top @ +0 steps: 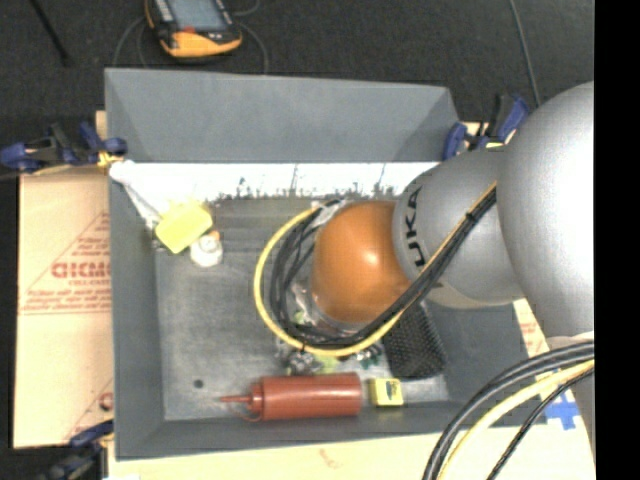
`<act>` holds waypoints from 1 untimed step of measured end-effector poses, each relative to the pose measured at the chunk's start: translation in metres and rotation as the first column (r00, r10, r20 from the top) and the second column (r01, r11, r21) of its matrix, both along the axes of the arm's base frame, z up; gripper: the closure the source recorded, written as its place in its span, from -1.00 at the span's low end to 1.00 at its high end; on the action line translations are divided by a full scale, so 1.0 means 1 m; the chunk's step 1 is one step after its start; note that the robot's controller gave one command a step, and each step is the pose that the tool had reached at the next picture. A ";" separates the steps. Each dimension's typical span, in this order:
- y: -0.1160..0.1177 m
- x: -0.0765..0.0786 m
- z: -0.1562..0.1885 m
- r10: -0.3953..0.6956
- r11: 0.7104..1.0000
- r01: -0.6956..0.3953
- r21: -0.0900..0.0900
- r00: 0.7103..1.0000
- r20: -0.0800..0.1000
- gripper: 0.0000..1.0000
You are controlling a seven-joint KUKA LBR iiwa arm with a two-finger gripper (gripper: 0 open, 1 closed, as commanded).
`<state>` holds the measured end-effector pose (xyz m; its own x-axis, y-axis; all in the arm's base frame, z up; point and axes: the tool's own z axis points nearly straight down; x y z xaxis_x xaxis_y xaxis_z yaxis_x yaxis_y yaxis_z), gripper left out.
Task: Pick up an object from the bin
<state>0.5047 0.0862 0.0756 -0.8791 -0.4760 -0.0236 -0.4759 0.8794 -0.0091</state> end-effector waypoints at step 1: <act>0.002 0.007 0.003 -0.001 1.000 0.001 0.009 1.000 0.028 -1.00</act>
Offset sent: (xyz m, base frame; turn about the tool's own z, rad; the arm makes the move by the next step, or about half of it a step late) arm 0.0000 0.0000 0.0000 0.0000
